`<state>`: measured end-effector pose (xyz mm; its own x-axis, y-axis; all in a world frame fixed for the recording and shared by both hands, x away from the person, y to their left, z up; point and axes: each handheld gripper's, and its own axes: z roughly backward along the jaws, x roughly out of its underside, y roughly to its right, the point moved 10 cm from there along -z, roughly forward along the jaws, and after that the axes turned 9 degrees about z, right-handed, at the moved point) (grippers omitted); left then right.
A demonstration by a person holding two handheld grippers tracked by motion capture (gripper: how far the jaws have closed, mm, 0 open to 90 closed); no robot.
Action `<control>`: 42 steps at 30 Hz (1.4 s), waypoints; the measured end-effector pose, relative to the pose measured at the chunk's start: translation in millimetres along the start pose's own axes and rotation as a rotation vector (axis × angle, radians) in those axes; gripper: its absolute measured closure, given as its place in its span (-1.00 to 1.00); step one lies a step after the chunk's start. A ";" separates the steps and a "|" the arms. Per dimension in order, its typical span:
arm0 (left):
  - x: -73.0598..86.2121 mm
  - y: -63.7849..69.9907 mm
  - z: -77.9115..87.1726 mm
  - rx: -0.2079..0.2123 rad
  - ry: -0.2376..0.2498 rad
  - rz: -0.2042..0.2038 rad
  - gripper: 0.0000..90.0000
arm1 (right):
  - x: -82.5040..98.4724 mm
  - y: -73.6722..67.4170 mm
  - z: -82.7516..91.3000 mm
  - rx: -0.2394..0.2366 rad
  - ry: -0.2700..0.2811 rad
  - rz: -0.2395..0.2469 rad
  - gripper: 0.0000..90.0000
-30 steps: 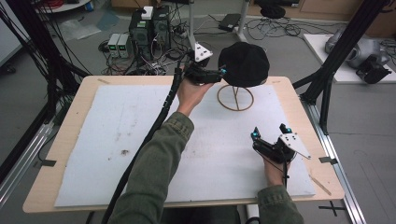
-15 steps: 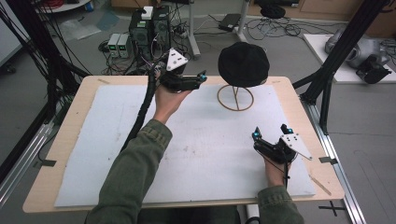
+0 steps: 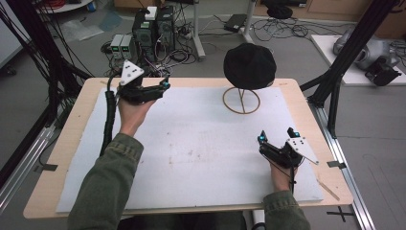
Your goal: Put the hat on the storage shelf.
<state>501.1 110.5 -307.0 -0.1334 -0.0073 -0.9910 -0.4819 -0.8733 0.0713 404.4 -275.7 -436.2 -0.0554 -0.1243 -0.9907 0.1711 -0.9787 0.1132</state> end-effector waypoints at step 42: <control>83.0 -75.9 123.7 -0.231 0.148 0.177 -0.57 | 4.1 -2.6 -2.3 -0.007 -0.027 -0.006 -0.97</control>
<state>419.5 236.4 -380.7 -0.0622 -0.2250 -0.9724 -0.2505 -0.9396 0.2334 406.0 -273.3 -440.7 -0.0829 -0.1230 -0.9889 0.1772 -0.9784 0.1069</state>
